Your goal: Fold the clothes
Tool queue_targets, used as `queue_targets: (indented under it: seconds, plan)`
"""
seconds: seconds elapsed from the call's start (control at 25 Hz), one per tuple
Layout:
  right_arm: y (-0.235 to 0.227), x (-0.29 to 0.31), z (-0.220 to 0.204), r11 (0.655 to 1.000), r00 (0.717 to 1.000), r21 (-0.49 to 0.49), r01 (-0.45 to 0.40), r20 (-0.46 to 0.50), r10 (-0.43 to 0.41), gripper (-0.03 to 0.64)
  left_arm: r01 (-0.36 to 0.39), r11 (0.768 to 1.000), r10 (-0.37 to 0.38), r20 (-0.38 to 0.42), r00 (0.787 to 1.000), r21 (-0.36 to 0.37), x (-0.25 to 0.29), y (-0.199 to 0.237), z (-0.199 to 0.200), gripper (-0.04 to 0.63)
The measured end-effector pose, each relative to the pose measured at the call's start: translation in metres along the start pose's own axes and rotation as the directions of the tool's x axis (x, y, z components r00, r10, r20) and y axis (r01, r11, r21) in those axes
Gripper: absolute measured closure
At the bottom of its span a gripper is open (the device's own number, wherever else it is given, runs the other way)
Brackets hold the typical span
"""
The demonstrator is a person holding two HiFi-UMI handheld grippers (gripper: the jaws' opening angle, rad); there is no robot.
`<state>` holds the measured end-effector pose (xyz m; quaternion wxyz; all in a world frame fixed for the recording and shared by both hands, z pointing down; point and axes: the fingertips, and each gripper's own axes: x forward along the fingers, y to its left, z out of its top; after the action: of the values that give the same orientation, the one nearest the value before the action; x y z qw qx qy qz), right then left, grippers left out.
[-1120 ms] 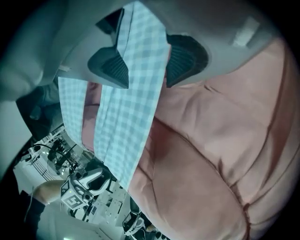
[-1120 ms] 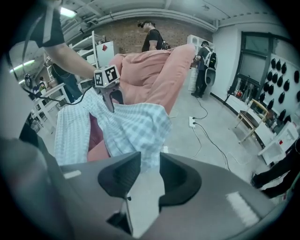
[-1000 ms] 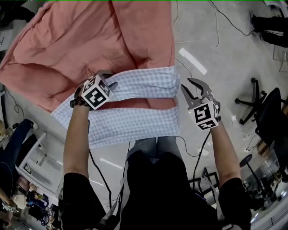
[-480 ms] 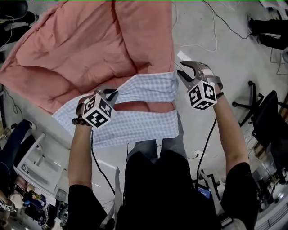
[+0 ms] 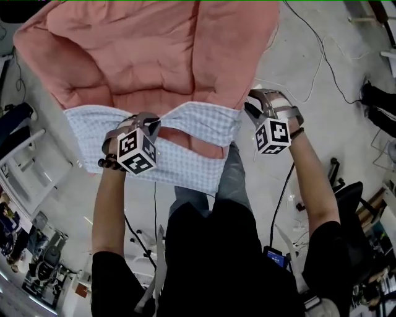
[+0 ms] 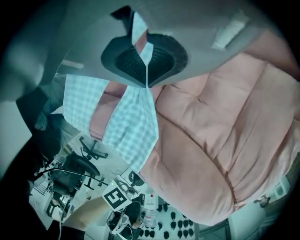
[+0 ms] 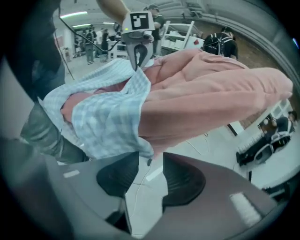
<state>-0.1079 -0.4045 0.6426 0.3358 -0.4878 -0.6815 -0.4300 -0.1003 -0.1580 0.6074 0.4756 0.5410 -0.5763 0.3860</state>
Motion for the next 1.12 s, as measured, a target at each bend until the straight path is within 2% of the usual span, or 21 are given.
queue_targets:
  seconds: [0.12,0.32,0.52,0.6,0.68,0.8,1.0,1.12]
  plan:
    - [0.002,0.004,0.007,0.991,0.994,-0.108,-0.085,0.058,0.091,0.459,-0.023,0.997,0.021,-0.032,0.999,-0.076,0.000,-0.007,0.000,0.583]
    - [0.005,0.002,0.009,0.959,0.972,-0.213,-0.188,0.102,0.213,0.446,-0.071,0.985,0.062,-0.062,0.996,-0.156,-0.001,-0.008,0.010,0.583]
    - [0.012,0.001,0.014,0.944,0.960,-0.249,-0.218,0.116,0.253,0.459,-0.092,0.979,0.076,-0.088,0.993,-0.182,-0.003,-0.015,0.008,0.583]
    - [0.011,0.003,0.016,0.945,0.964,-0.255,-0.204,0.115,0.239,0.478,-0.094,0.980,0.078,-0.096,0.992,-0.177,-0.004,-0.016,0.005,0.583]
    - [0.007,0.003,0.016,0.953,0.972,-0.249,-0.174,0.110,0.207,0.548,-0.097,0.982,0.081,-0.101,0.992,-0.165,-0.006,-0.016,0.003,0.583]
    - [0.005,-0.003,0.012,0.972,0.985,-0.201,-0.123,0.097,0.144,0.601,-0.112,0.982,0.098,-0.092,0.991,-0.152,-0.005,-0.016,0.000,0.583]
    - [0.005,-0.022,0.000,0.997,0.999,-0.075,-0.006,0.041,0.009,0.604,-0.165,0.979,0.159,-0.062,0.985,-0.123,-0.010,-0.020,-0.010,0.583]
    - [0.008,-0.047,-0.009,0.995,0.995,0.019,0.094,-0.018,-0.094,0.604,-0.198,0.976,0.195,-0.035,0.980,-0.095,-0.023,-0.028,-0.014,0.583]
